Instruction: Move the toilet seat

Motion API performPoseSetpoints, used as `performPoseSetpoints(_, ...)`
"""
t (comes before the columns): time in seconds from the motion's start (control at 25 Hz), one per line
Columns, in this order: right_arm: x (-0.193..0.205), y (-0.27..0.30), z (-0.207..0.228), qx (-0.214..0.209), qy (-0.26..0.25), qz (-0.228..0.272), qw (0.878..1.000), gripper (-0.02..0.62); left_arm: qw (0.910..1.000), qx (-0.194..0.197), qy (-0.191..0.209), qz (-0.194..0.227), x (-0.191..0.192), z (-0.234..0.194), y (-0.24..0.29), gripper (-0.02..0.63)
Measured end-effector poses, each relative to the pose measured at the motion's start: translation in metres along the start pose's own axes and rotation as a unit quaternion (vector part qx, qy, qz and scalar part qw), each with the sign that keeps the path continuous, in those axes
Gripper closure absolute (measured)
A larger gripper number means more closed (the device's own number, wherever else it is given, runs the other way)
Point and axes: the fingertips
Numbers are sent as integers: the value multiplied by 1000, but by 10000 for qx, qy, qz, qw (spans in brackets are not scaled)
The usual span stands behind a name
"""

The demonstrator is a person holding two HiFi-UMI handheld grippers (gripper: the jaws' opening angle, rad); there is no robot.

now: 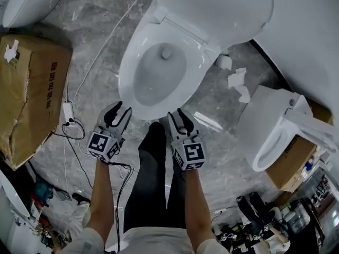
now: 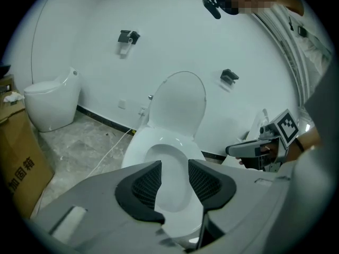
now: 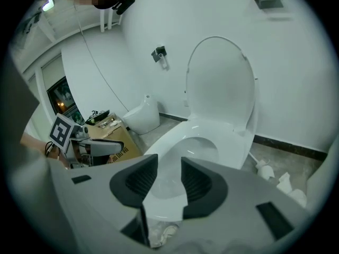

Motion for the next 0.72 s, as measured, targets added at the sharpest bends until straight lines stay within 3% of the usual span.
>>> performPoseSetpoints(0.16,26,11,6,97,111,-184,9997,453,9998,-134,-78,-155,24,-19,10,430)
performPoseSetpoints(0.2,32,15,7,116,150,-234,9995,420,9996,-178,-92,-190,29,-25,12,424)
performPoseSetpoints(0.44,68,31,13,292,392,-485,9976,410,9981,-509,-172,-298,53,-55,21,370)
performPoseSetpoints(0.48,73,33,14,324,445,-528,9971,379,9978,-551,-195,-311,56,-60,22,365)
performPoseSetpoints(0.72,96,37,16,556,705,-667,9937,354,9962,-720,-298,-393,72,-76,31,333)
Point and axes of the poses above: the fingertips, and each gripper's own axes: y forward along the fingers, z to its right, x out of its underside, and after that the axes turned 11 degrees about -y, right-handed
